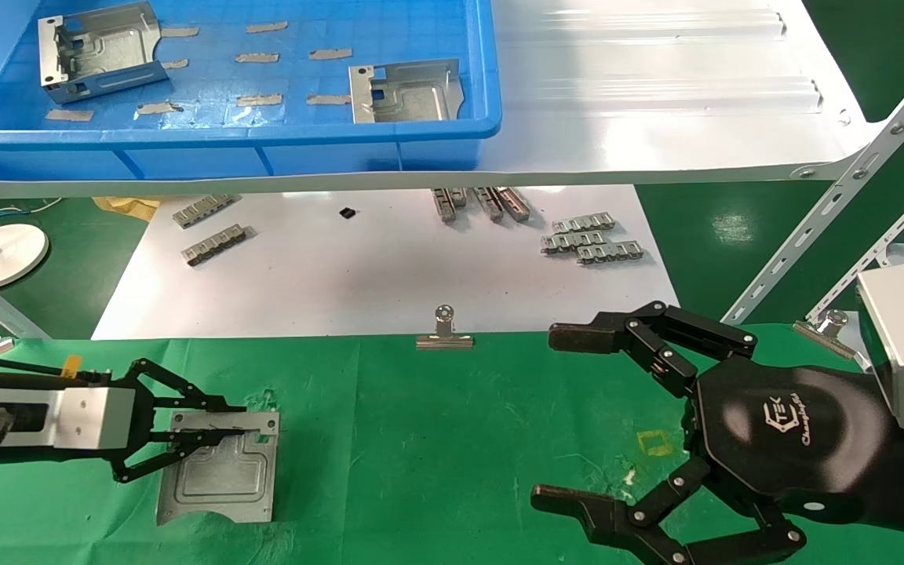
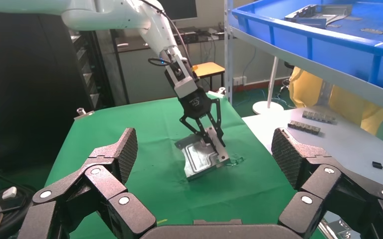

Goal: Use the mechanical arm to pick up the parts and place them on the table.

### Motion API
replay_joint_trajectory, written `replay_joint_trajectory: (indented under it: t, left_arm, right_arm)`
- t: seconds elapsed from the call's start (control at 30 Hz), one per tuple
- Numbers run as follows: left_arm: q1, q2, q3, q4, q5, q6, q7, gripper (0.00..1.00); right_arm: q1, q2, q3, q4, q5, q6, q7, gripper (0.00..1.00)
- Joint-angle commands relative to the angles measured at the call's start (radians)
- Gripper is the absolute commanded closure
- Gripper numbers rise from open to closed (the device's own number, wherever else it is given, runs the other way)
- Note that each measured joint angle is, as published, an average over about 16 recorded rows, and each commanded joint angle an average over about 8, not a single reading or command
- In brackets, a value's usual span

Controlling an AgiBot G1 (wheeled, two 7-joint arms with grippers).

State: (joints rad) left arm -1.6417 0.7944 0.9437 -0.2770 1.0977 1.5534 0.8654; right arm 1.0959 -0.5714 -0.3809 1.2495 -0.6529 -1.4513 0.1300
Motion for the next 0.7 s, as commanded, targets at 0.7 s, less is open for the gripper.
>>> replay_joint_trajectory:
  t: [0.7]
  left_arm:
    - [0.06, -0.052, -0.104, 0.114, -0.259, 0.045, -0.168, 0.0]
  right_arm:
    - [0.0, 0.0, 0.0, 0.0, 0.0, 0.0, 0.0, 0.0]
